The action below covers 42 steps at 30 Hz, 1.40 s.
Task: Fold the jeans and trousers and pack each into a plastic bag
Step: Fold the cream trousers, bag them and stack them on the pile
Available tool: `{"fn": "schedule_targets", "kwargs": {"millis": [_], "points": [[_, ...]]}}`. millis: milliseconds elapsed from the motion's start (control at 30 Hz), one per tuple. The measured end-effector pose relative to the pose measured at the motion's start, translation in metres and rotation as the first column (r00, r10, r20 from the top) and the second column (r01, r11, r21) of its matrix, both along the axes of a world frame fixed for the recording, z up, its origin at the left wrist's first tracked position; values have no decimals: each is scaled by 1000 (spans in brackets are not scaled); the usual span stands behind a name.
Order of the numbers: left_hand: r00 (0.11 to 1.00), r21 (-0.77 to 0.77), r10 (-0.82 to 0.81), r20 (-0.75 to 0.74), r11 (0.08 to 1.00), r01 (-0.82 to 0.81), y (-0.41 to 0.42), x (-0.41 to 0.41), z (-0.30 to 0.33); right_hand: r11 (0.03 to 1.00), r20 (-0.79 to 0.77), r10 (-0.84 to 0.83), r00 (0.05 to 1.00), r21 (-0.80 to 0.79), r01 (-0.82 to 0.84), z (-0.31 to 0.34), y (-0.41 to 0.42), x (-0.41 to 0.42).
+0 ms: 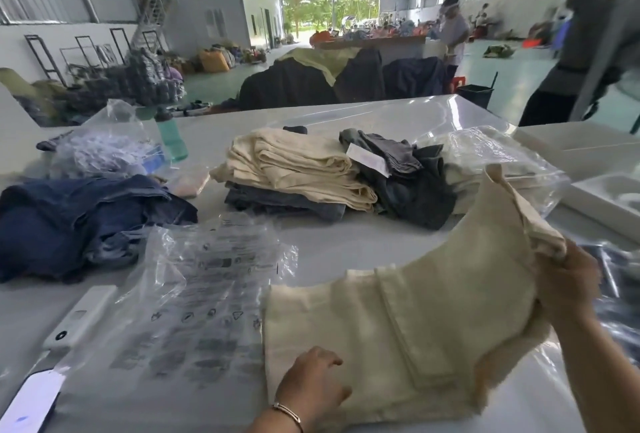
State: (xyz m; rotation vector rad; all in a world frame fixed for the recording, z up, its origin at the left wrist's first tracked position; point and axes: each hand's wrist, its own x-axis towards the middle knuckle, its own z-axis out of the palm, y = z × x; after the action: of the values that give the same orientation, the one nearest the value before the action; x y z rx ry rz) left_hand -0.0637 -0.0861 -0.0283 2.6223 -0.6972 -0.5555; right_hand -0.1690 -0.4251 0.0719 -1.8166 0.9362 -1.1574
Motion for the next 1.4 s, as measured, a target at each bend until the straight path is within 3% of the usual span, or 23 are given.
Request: {"fn": "schedule_targets", "kwargs": {"millis": [133, 267, 367, 500, 600, 667, 700, 767, 833, 867, 933, 1000, 1067, 1133, 1200, 1233, 1267, 1300, 1333, 1400], "points": [[996, 166, 2, 88, 986, -17, -41, -2, -5, 993, -52, 37, 998, 110, -31, -2, -55, -4], [994, -6, 105, 36, 995, -105, -100, -8, 1, 989, -293, -51, 955, 117, 89, -17, -93, -17], [968, -68, 249, -42, 966, -251, -146, -18, 3, 976, -513, -196, 836, -23, 215, -31, -109, -33], [866, -58, 462, -193, 875, -480, -182, -30, -2, 993, -636, -92, 766, -120, 19, -49, -106, -34], [787, -151, 529, -318, 791, -593, -193, -34, -3, 967, -612, 139, 779, -88, -241, -58, -82, -25], [827, -288, 468, -312, 783, -551, -202, -38, -2, 896, -530, 400, 748, 56, -440, -62, -59, -19], [864, -338, 421, -275, 799, -497, -207, -41, 0, 830, -468, 548, 694, 196, -523, -63, -48, -16], [918, -423, 304, -253, 819, -388, -219, -49, 7, 582, -236, 796, 558, 555, -595, -63, -25, -10], [920, -504, 136, -367, 802, -320, -225, -59, 14, 358, -47, 860, 508, 764, -536, -65, -11, -2], [896, -517, 58, -440, 800, -305, -225, -64, 17, 344, -37, 855, 517, 787, -512, -68, -10, 3], [824, -481, -9, -566, 816, -321, -219, -66, 17, 428, -116, 817, 565, 779, -458, -77, -12, 11], [765, -426, 39, -643, 812, -399, -208, -66, 17, 524, -237, 784, 574, 748, -407, -83, -16, 16], [742, -414, 90, -664, 782, -465, -200, -66, 17, 536, -253, 775, 580, 749, -390, -85, -21, 18], [772, -437, 95, -629, 778, -452, -196, -68, 16, 458, -129, 772, 623, 792, -403, -87, -23, 19], [859, -436, 79, -506, 835, -334, -197, -76, 18, 428, -39, 729, 683, 806, -410, -83, -20, 24], [934, -379, 82, -348, 899, -221, -201, -81, 17, 441, -27, 712, 701, 794, -418, -79, -18, 26], [992, -247, 88, -88, 963, -108, -204, -87, 16, 459, -21, 706, 708, 774, -435, -76, -16, 31], [977, -84, 67, 201, 995, -51, -207, -94, 13, 462, -10, 710, 704, 761, -455, -72, -14, 36], [943, 20, 55, 329, 998, -65, -208, -101, 16, 438, 25, 717, 697, 761, -478, -67, -12, 42], [862, 41, 75, 502, 993, -110, -207, -107, 21, 338, 135, 715, 686, 792, -508, -57, -5, 53]]}}
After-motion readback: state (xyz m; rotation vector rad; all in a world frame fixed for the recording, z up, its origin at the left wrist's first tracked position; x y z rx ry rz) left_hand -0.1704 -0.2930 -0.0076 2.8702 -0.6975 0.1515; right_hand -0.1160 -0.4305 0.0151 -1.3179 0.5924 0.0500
